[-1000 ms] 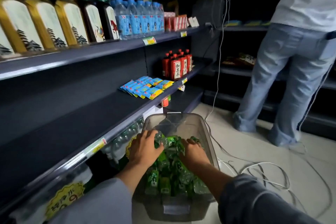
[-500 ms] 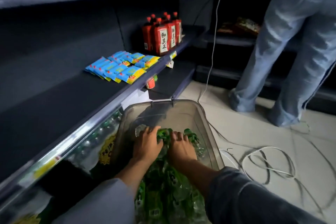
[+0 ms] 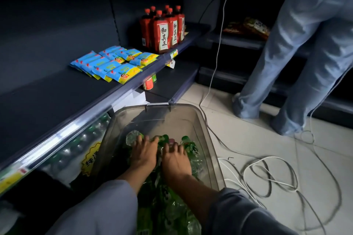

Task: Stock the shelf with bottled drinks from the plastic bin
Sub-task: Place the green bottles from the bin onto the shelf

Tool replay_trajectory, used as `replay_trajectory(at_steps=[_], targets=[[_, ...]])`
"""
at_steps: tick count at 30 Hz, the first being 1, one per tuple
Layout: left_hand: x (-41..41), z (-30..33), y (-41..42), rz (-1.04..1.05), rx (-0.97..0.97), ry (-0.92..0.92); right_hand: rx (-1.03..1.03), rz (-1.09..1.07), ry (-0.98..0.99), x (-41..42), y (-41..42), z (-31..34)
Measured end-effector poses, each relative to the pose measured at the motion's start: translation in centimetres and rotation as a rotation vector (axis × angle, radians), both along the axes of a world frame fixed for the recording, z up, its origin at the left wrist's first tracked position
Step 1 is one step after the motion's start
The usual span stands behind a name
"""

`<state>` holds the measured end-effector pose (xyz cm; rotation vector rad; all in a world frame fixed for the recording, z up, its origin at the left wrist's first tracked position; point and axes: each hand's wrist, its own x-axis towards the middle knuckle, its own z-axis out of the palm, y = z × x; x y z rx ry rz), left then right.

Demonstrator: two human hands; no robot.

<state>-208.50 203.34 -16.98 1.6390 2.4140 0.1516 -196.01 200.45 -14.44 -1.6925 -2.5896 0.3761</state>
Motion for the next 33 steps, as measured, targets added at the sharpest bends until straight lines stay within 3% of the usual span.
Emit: replay_trajectory(at_steps=[5,12,19,23,29,33], targets=[[0.1,0.6,-0.2,0.109,-0.027,-0.063,0.036,0.008,0.068,0.6,-0.4,0.0],[-1.3,0.9,-1.3,0.021,-0.119,-0.119,0.099,-0.007,0.151,1.0,-1.2,-0.2],[-2.3,1.9,-3.7,0.038,-0.01,-0.316,0.128,-0.026,0.273,1.0,-1.6,-0.2],[-2.9,3.9,-5.8,-0.003,0.024,-0.319,0.209,-0.02,0.413,0.7,-1.9,1.2],[-5.6,6.9,-9.7,-0.059,0.359,-0.342,0.257,-0.039,0.527,-1.0,-3.4,5.4],[-5.9,9.6,-11.7,-0.01,0.463,-0.603,0.316,-0.02,0.589,-2.0,-5.5,8.5]])
